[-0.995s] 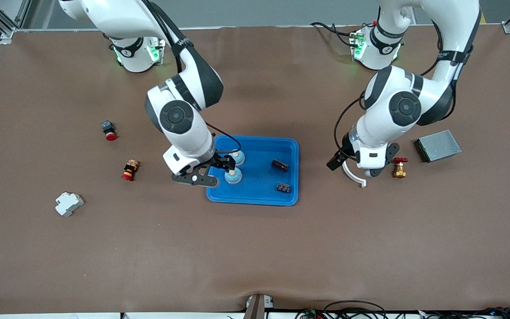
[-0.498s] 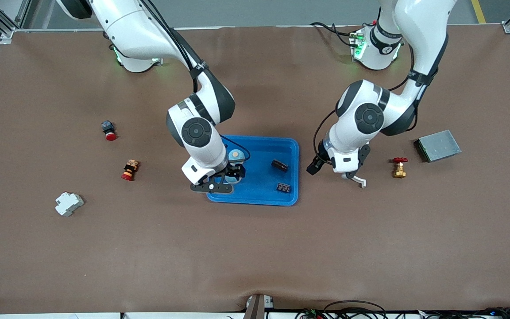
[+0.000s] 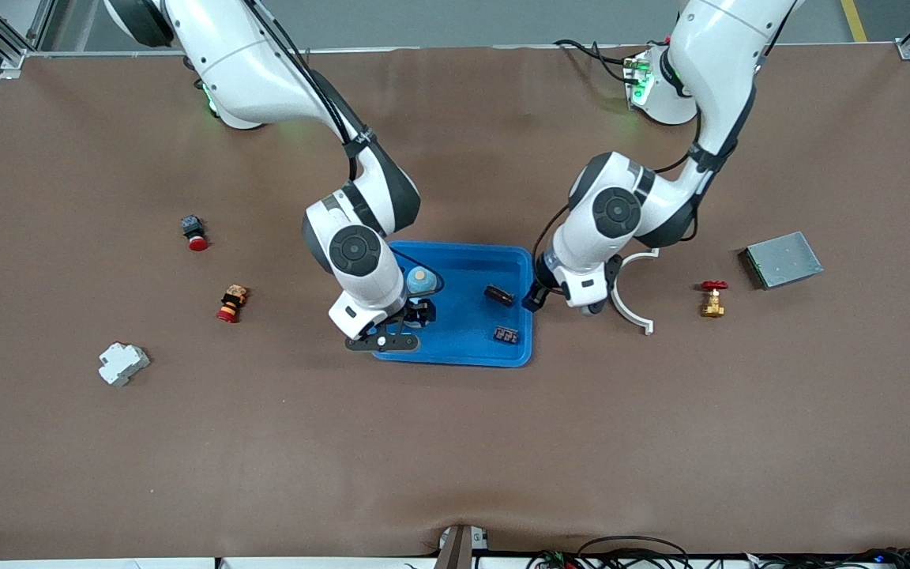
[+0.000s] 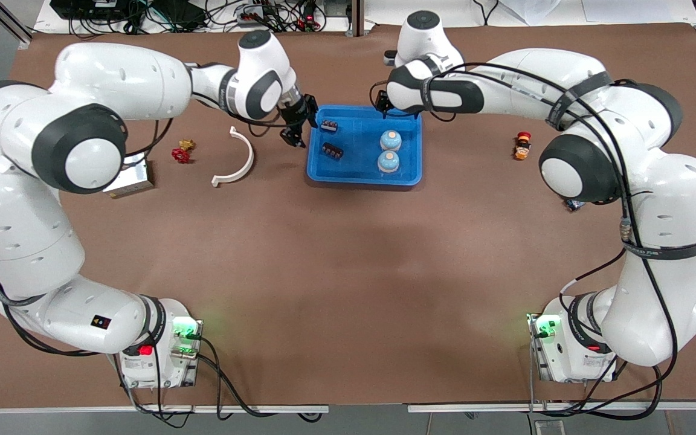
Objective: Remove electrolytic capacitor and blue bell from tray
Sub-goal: 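Grasp the black capacitor with the left gripper while the right gripper grasps the bell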
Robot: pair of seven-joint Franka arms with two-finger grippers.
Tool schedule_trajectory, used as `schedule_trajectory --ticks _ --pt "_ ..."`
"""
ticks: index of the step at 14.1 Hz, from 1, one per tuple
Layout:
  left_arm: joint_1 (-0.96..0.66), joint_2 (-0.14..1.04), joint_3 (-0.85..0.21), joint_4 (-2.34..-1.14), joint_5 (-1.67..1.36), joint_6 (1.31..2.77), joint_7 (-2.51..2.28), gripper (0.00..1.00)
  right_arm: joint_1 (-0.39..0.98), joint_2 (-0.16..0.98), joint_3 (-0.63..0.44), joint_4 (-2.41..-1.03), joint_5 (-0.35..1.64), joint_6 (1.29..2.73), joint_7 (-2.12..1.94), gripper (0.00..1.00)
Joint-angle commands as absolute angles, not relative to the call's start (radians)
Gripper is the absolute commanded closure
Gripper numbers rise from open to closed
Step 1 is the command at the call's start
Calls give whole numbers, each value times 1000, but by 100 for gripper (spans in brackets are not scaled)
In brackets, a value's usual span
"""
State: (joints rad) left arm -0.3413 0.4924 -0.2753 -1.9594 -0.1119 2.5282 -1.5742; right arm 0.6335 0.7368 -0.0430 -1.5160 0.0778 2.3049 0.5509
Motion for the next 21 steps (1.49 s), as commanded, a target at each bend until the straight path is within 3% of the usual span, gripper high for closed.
schedule_trajectory --ticks 1,6,13,15,18,21 --pt "-371 518 -273 -1945 -127 2554 -1618 32 643 770 -44 -1493 81 2326 537 0" --pt "-411 581 -273 -1895 -123 2592 -1690 44 664 776 -44 -1491 86 2326 541 0" --pt "-433 666 -264 -1844 -115 2628 -1701 49 684 776 -44 -1506 84 2310 538 0" --pt "-434 673 -264 -1841 -115 2628 -1701 65 673 775 -44 -1516 84 2310 511 0" --pt "-433 675 -261 -1841 -114 2628 -1700 100 673 772 -46 -1535 84 2312 500 0" --pt "-443 623 -229 -1842 -104 2593 -1703 100 673 775 -46 -1537 84 2321 502 0"
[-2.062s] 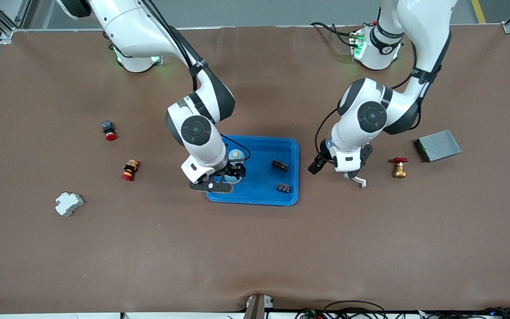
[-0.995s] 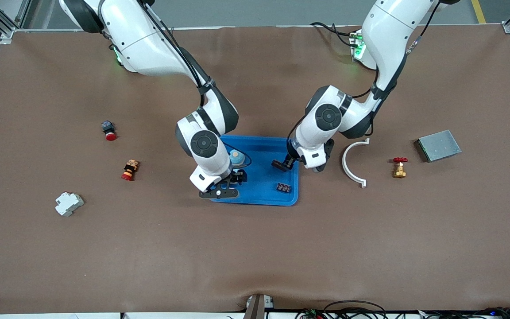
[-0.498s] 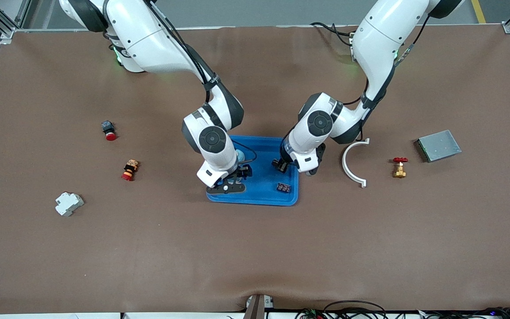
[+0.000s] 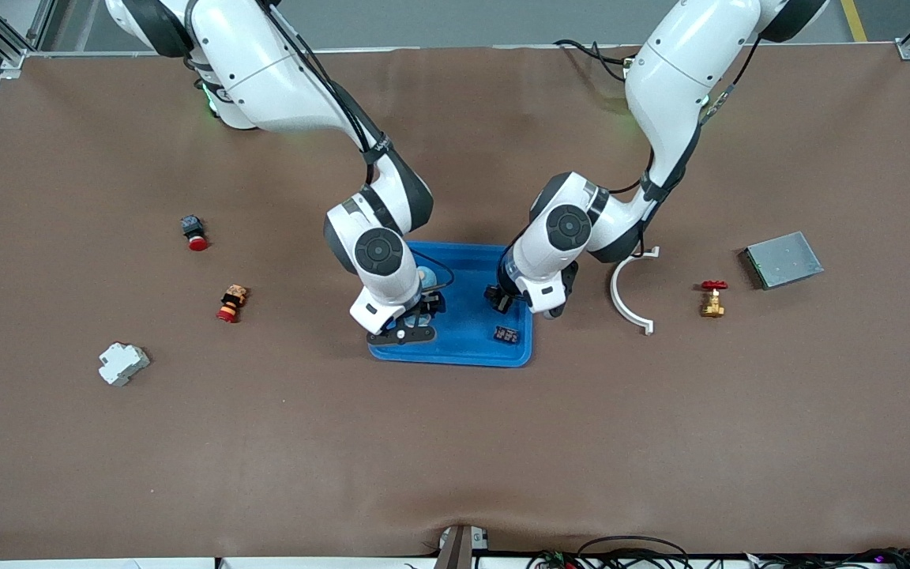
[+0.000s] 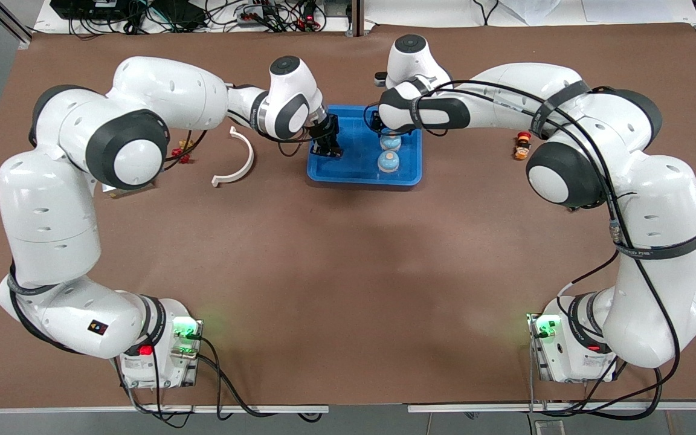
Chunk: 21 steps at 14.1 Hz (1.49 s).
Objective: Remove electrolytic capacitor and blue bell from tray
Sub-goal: 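Grasp the black capacitor with the left gripper while the right gripper grasps the bell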
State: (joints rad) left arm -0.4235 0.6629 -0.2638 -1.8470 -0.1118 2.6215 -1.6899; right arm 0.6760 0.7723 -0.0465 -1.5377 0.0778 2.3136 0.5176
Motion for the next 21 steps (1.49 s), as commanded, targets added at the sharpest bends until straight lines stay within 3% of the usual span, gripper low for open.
schedule_trajectory --ticks 1,13,15,16,19,20,21 --pt "-442 602 -227 -1841 -97 2553 -1703 100 675 775 -45 -1537 84 2319 503 0" --pt "-172 385 -233 -1818 9 2189 -1369 100 686 804 -44 -1534 87 2353 503 0" --pt "-129 370 -233 -1818 8 2172 -1309 100 684 804 -44 -1532 87 2352 502 39" --pt "-108 365 -235 -1827 8 2166 -1293 100 684 802 -44 -1532 87 2353 502 51" --pt "-28 364 -233 -1829 8 2125 -1172 100 684 802 -44 -1532 87 2352 503 78" --pt "3 365 -233 -1829 8 2109 -1122 100 683 802 -44 -1531 87 2350 503 85" --pt "33 370 -233 -1829 8 2099 -1073 100 683 801 -44 -1529 89 2347 509 85"
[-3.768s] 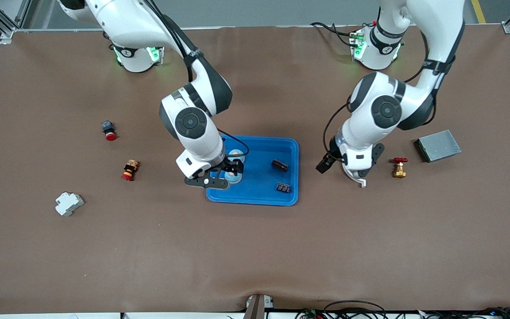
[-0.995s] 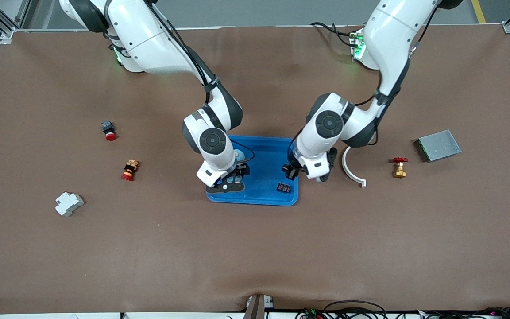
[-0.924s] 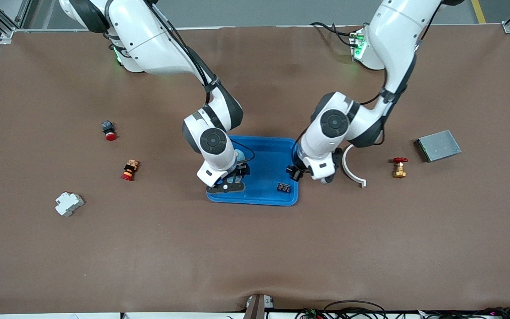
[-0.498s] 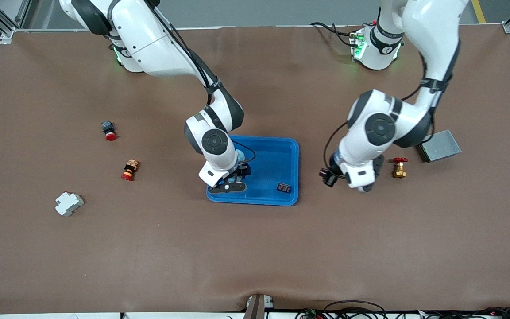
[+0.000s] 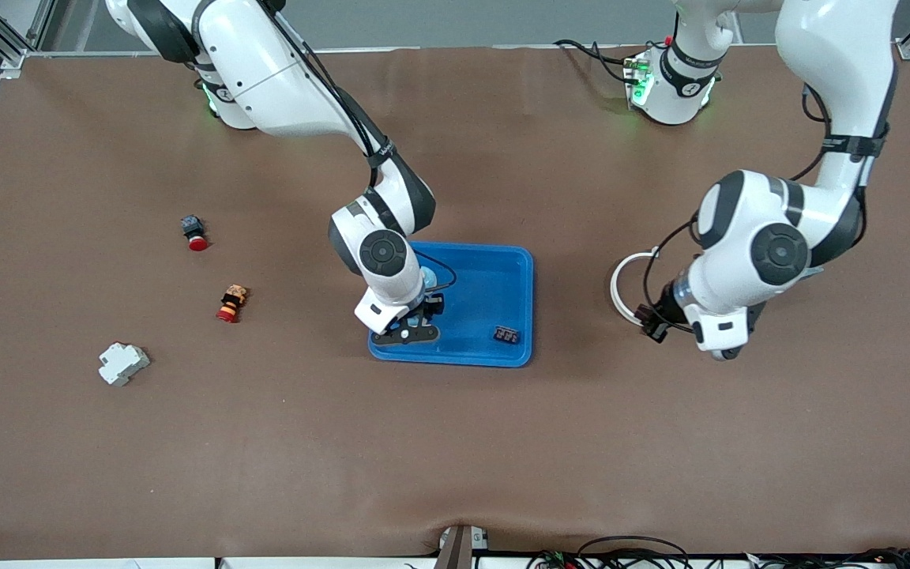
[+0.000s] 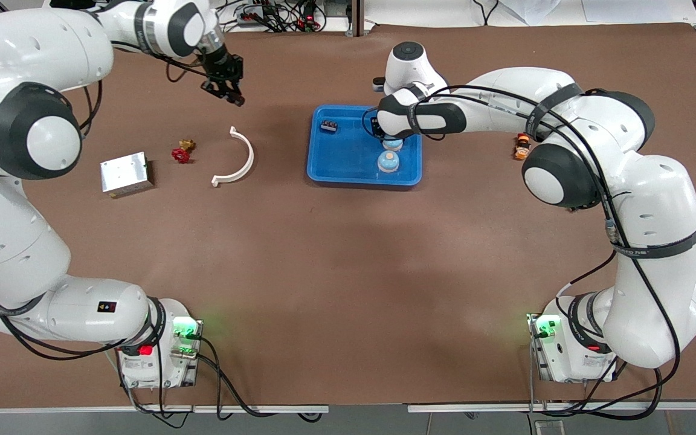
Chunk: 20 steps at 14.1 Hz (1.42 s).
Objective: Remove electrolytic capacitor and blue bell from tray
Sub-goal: 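Carry the capacitor toward the valve while the right gripper carries the bell out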
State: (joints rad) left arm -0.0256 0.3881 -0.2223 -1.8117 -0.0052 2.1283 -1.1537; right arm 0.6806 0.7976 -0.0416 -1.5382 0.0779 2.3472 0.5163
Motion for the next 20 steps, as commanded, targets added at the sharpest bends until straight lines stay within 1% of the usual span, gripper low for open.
schedule_trajectory --ticks 1,3,4,6,8,10,12,14,17,18,20 --pt "57 376 -230 -1829 9 2097 -1018 100 683 798 -44 -1528 89 2344 511 85" --pt "107 399 -227 -1825 12 2097 -925 100 677 790 -46 -1523 92 2333 503 85" --pt "124 406 -224 -1824 35 2098 -879 100 669 772 -46 -1523 94 2306 502 84" --pt "190 451 -225 -1816 83 2118 -801 100 657 718 -52 -1510 94 2199 497 84" --pt "228 494 -225 -1793 109 2134 -706 100 611 645 -51 -1506 95 2104 477 84" --pt "262 520 -225 -1781 118 2147 -638 100 550 577 -51 -1506 95 2004 350 84" --pt "271 546 -224 -1769 123 2155 -609 100 461 519 -49 -1512 98 1922 194 84" --pt "299 581 -224 -1749 136 2177 -594 100 387 480 -51 -1513 98 1841 70 84" --pt "328 615 -225 -1756 141 2267 -584 100 280 434 -54 -1526 89 1778 -125 84" --pt "327 617 -224 -1756 141 2269 -584 95 235 422 -54 -1534 84 1773 -205 84" --pt "327 617 -225 -1756 141 2269 -584 53 152 404 -55 -1566 83 1779 -345 84"
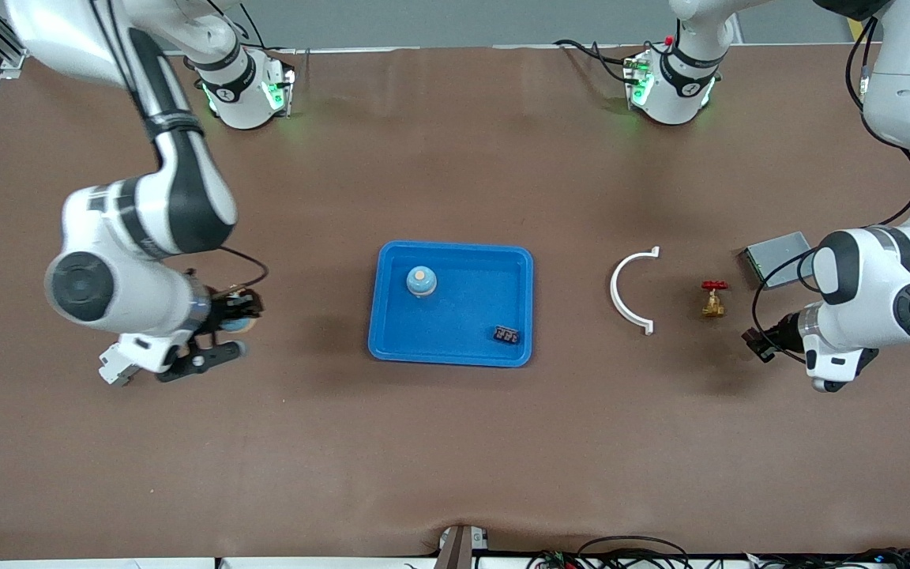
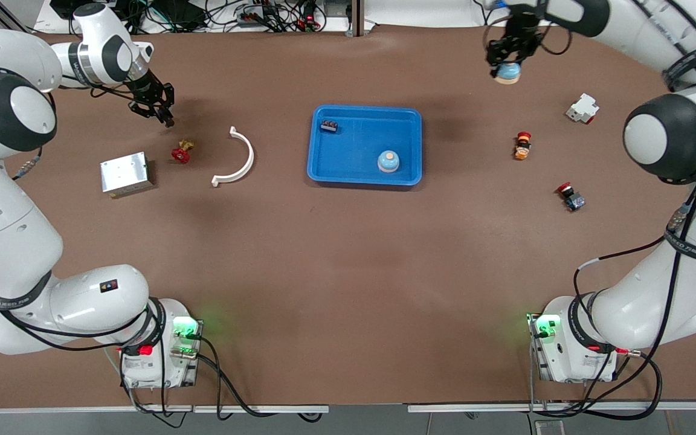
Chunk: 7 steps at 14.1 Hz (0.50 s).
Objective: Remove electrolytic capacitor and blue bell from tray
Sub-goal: 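Carry the capacitor toward the valve while the right gripper carries the bell out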
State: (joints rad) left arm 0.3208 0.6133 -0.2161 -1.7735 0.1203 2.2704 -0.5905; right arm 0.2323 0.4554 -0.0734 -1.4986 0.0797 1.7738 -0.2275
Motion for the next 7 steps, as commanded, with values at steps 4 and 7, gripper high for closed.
schedule_trajectory --ticks 4,7 --pt "333 607 -230 -1752 140 2267 -584 0 -1 402 -55 -1598 49 1840 -562 84" --pt "319 578 -250 -1744 115 2220 -626 0 -77 403 -55 -1687 49 2001 -718 84"
